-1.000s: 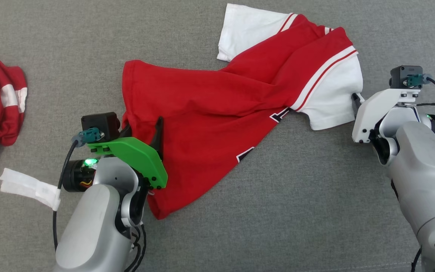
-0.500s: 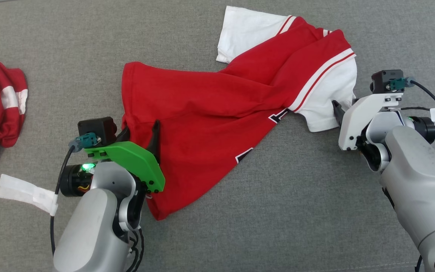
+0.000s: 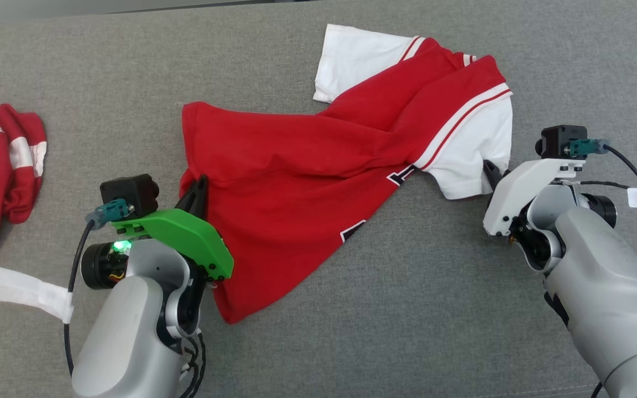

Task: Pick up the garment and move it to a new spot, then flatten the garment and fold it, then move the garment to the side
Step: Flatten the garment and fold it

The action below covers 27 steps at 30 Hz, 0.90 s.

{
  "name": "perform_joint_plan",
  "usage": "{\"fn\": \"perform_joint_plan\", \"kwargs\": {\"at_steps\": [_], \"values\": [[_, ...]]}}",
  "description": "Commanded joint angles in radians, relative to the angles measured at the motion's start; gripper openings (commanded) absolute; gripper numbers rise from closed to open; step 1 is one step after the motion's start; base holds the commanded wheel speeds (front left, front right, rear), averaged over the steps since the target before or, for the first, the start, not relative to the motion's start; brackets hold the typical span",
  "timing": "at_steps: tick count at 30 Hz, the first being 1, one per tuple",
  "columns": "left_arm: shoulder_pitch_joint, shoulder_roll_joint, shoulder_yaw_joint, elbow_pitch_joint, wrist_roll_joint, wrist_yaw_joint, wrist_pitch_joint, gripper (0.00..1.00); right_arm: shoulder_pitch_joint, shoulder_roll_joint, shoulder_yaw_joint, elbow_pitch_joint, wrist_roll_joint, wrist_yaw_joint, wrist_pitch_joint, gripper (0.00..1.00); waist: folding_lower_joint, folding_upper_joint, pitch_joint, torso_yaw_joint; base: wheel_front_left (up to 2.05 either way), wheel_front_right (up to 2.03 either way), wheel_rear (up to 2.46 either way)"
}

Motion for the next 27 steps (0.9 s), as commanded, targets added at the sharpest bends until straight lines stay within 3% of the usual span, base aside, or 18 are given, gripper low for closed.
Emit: {"fn": "perform_joint_plan", "kwargs": {"at_steps": [1,10,16,20,27], "values": [[-0.008,-0.006,0.011,-0.009,-0.019,-0.011,-0.021,0.00,0.018,0.006,-0.006,-0.022,0.031,0.000,-0.015,0.00,0.0000,0.0000,-0.012,-0.003,0.00,0.00,0.00],[-0.085,-0.051,0.108,-0.118,-0.242,-0.099,-0.088,0.00,-0.003,-0.065,-0.077,-0.336,0.213,0.000,-0.105,0.00,0.0000,0.0000,-0.073,-0.019,0.00,0.00,0.00],[-0.198,-0.033,0.179,-0.198,-0.366,-0.134,-0.027,0.00,-0.047,-0.099,-0.135,-0.559,0.265,0.000,-0.071,0.00,0.0000,0.0000,-0.092,-0.052,0.00,0.00,0.00],[-0.284,0.011,0.218,-0.237,-0.403,-0.127,0.031,0.00,-0.108,-0.106,-0.159,-0.657,0.233,0.000,-0.030,0.00,0.0000,0.0000,-0.093,-0.079,0.00,0.00,0.00],[-0.418,0.038,0.276,-0.292,-0.464,-0.113,0.072,0.00,-0.235,-0.062,-0.219,-0.774,0.214,0.000,0.057,0.00,0.0000,0.0000,-0.067,-0.104,0.00,0.00,0.00]]}}
